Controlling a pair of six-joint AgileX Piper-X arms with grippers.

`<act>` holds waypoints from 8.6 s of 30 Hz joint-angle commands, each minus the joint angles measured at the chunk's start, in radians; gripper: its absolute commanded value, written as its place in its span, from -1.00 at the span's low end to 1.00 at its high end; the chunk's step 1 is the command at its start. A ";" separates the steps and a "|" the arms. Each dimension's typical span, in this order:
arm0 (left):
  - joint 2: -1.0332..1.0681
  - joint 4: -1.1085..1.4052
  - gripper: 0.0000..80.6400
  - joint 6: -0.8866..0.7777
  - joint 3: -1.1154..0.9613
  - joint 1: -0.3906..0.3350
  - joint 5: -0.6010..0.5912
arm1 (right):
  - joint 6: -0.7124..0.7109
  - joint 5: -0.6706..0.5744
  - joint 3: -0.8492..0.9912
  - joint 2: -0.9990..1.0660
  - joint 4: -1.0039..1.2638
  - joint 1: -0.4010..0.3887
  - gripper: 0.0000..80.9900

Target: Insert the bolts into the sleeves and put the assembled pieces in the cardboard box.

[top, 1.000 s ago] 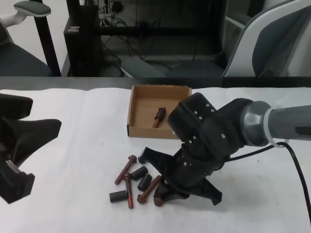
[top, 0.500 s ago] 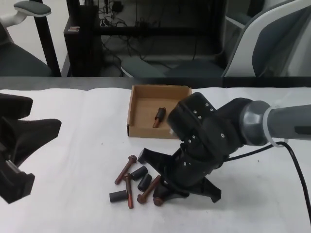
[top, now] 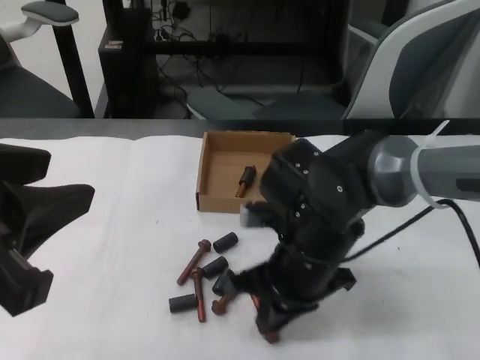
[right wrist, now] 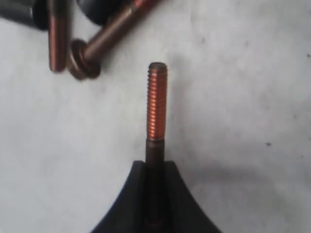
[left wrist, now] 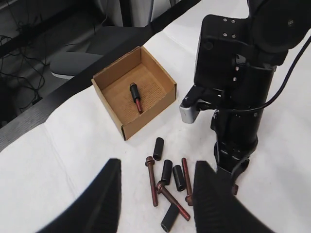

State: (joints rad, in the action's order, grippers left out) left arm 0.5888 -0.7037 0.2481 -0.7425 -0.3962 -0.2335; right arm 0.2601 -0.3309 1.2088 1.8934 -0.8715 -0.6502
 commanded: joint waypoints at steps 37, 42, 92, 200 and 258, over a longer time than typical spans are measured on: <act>0.000 0.011 0.17 0.075 -0.010 0.004 0.004 | -2.057 0.347 0.011 -0.021 0.157 -0.022 -0.99; 0.000 0.014 0.17 0.075 -0.010 0.004 0.004 | -2.077 0.342 0.011 -0.021 0.155 -0.022 -0.97; 0.000 -0.018 0.17 -0.070 -0.012 0.004 0.002 | 0.978 0.331 -0.002 -0.095 0.103 -0.112 0.54; 0.370 -0.153 0.17 0.553 -0.006 0.002 -0.137 | 0.301 0.188 -0.001 -0.303 0.097 -0.014 -1.00; 1.106 -0.050 0.19 0.695 -0.210 -0.072 -0.078 | -0.018 -0.028 -0.371 -0.663 0.061 0.051 -1.00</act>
State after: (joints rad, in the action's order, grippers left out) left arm 1.6861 -0.7708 0.9487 -0.9465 -0.4626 -0.3166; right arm 0.2458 -0.3420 0.8366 1.2429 -0.8193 -0.6060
